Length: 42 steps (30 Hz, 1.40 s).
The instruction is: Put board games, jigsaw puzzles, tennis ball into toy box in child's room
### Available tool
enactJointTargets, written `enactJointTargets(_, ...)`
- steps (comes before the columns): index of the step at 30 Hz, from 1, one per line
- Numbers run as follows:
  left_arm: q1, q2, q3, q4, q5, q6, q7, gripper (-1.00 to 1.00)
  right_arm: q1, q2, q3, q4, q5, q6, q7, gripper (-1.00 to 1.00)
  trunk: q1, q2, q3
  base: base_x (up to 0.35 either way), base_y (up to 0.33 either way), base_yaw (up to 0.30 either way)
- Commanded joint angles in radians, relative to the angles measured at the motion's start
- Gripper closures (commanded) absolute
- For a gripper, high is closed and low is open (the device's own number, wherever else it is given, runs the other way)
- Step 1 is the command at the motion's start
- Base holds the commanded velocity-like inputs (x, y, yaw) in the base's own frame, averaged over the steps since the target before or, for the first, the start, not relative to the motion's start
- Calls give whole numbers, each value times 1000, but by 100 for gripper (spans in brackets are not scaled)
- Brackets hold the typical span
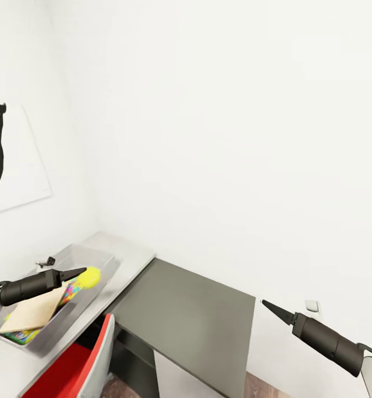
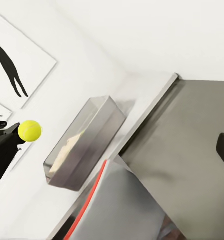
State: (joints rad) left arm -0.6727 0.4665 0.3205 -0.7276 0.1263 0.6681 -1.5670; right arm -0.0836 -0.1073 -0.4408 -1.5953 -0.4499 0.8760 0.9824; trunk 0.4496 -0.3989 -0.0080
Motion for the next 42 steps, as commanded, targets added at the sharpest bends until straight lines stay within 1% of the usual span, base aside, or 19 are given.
enactJointTargets(1,-1,0,0,0,-1,10,-4,100,0,0,-1,0,-1,5,2,-100,0,-1,-1,0,0,290)
enactJointTargets(9,-1,0,0,0,0,10,-4,100,0,0,-1,0,-2,4,2,-100,0,-1,-1,0,0,288)
enactJointTargets(12,-1,0,0,0,0,10,-4,100,0,0,-2,0,-2,4,3,-100,0,-1,-1,0,0,127)
enactJointTargets(40,-1,-2,-1,-3,0,10,-4,100,0,0,-1,3,-3,3,4,-100,0,-1,-1,0,0,5)
enactJointTargets(42,-1,-5,-3,-5,0,10,-4,100,0,0,-1,4,-3,3,4,-100,0,-1,-1,0,0,0)
